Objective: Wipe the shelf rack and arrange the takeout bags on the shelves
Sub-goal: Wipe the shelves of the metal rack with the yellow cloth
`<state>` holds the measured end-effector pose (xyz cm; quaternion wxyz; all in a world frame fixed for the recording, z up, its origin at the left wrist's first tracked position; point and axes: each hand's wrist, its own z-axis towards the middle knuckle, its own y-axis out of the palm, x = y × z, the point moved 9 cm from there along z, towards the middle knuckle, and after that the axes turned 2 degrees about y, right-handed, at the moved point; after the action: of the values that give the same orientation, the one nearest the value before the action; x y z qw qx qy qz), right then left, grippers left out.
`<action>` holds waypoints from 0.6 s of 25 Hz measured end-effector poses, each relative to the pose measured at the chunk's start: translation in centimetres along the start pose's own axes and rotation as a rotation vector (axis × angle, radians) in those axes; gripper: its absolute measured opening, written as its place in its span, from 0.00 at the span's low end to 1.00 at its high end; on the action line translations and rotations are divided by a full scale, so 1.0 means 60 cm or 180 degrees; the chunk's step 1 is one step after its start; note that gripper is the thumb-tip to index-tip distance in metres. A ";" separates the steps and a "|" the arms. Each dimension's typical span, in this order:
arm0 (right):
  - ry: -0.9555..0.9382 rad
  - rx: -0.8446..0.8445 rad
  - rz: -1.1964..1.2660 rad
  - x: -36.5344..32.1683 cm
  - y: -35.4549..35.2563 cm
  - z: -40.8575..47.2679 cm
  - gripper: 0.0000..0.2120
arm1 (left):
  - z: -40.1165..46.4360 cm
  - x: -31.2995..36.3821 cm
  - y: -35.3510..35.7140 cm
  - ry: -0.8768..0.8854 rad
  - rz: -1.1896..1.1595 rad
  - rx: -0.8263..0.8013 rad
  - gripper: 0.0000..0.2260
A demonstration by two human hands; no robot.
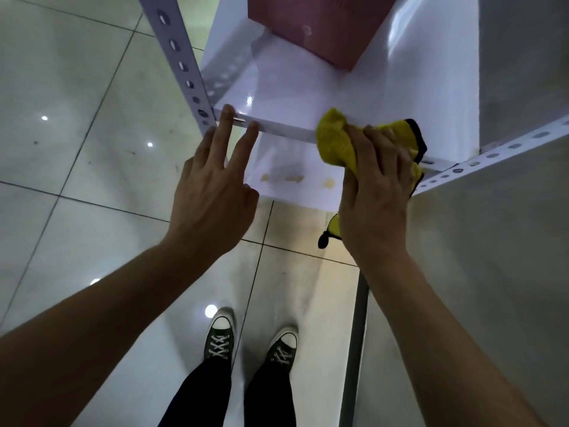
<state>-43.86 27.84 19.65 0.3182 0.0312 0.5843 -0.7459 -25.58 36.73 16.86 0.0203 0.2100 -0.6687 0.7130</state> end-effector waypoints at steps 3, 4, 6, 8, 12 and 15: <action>0.0142 0.0105 0.0649 0.029 0.013 -0.056 0.20 | -0.018 -0.005 0.013 0.0086 -0.0047 -0.0013 0.36; 0.0370 0.0079 0.0791 0.046 0.025 -0.075 0.20 | -0.027 -0.007 0.027 0.0090 -0.0050 -0.0076 0.36; 0.0822 -0.0075 0.0942 0.079 0.056 -0.114 0.21 | -0.046 -0.011 0.059 0.0110 -0.0054 -0.0245 0.35; 0.1074 -0.0279 0.0949 0.106 0.088 -0.141 0.21 | -0.059 -0.015 0.089 0.0167 -0.0072 -0.0366 0.35; 0.1269 -0.0465 0.0994 0.143 0.148 -0.174 0.22 | -0.090 -0.039 0.147 0.0119 -0.0199 -0.0531 0.33; 0.1278 -0.0552 0.1029 0.167 0.196 -0.182 0.21 | -0.117 -0.064 0.190 0.0020 -0.0341 -0.0556 0.33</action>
<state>-49.35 31.84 2.01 0.3124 0.2440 0.6848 -0.6115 -27.53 43.28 4.74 0.0788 0.2406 -0.7160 0.6505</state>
